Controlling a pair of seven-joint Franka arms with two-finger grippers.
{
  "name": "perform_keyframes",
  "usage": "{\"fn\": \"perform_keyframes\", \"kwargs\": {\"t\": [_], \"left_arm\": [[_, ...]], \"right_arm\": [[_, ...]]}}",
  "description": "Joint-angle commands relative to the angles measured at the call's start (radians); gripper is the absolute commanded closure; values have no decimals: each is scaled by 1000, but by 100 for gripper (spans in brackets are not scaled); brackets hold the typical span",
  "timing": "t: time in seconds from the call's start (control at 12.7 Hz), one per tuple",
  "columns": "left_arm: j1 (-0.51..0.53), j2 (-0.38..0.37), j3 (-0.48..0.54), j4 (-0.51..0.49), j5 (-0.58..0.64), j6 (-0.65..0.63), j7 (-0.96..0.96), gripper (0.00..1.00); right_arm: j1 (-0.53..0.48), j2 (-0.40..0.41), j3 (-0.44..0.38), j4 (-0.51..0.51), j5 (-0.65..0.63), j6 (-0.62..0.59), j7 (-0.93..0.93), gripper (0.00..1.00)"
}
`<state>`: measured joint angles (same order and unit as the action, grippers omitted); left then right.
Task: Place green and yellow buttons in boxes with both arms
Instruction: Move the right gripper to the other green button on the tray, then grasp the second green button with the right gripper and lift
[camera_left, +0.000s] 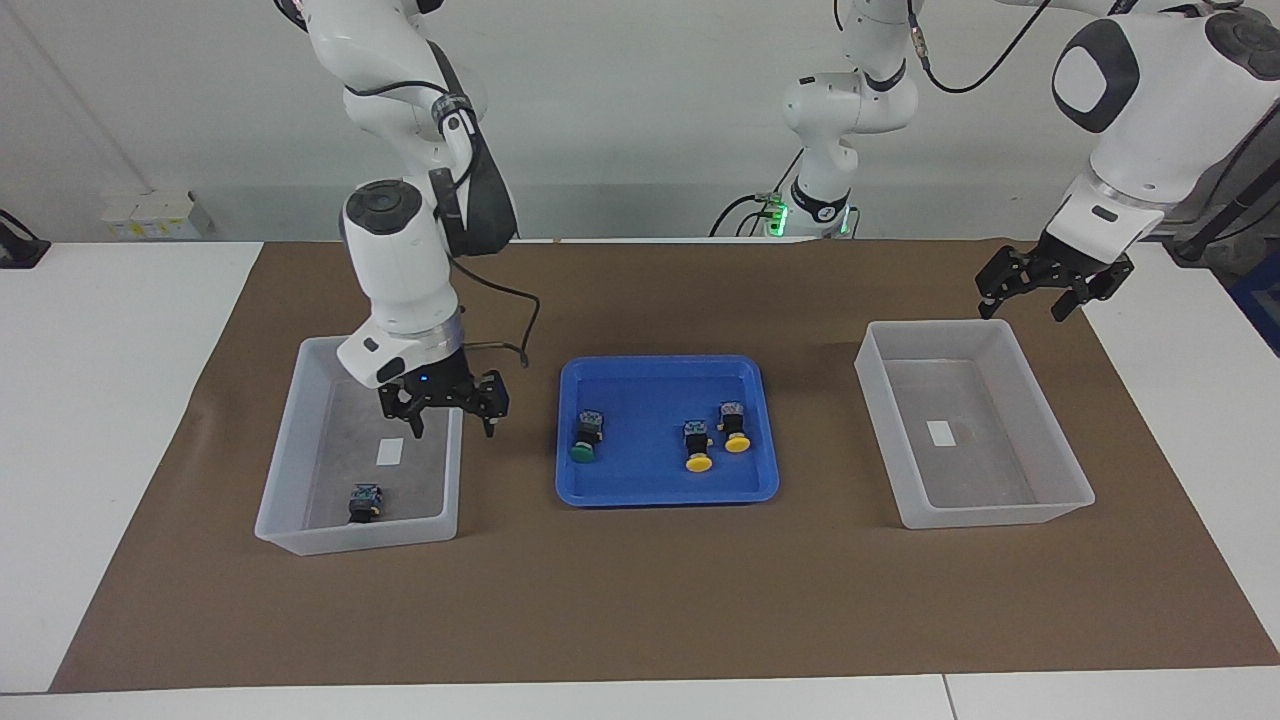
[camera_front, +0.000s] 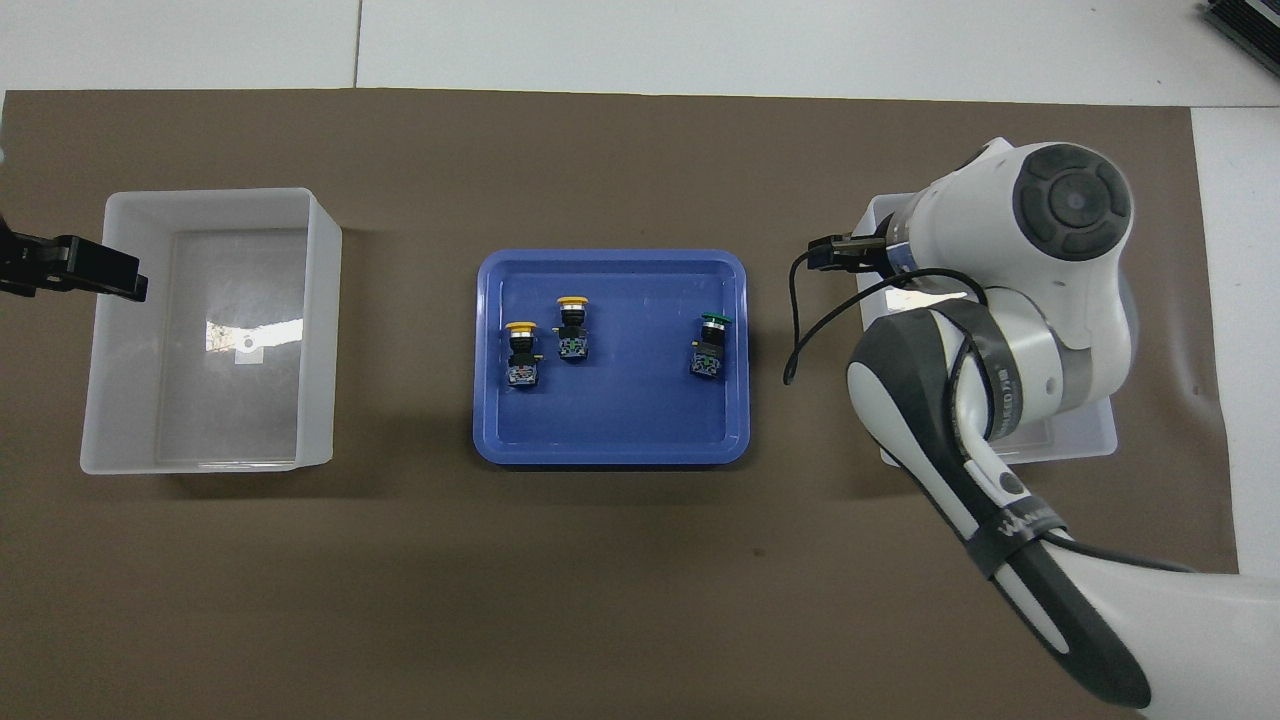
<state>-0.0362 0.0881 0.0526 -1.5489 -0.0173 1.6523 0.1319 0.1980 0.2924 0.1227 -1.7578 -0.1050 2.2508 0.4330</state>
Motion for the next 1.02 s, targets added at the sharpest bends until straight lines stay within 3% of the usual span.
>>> {"fn": "perform_keyframes", "kwargs": {"t": [0.0,0.31,0.63,0.94], "left_arm": [[-8,-30,6,-36,14,12,0,0],[-8,-30,6,-34,14,12,2,0],[-8,-30,6,-34,14,12,0,0],[-8,-30,6,-36,13,12,2,0]], "right_arm": [[38,59,0,55,-68,45,133,0],[116,105,-3,60,-87,67,269,0],[185,180,-2,76,-203,70,459,0],[208,211,0,74,-262,81,500,0]]}}
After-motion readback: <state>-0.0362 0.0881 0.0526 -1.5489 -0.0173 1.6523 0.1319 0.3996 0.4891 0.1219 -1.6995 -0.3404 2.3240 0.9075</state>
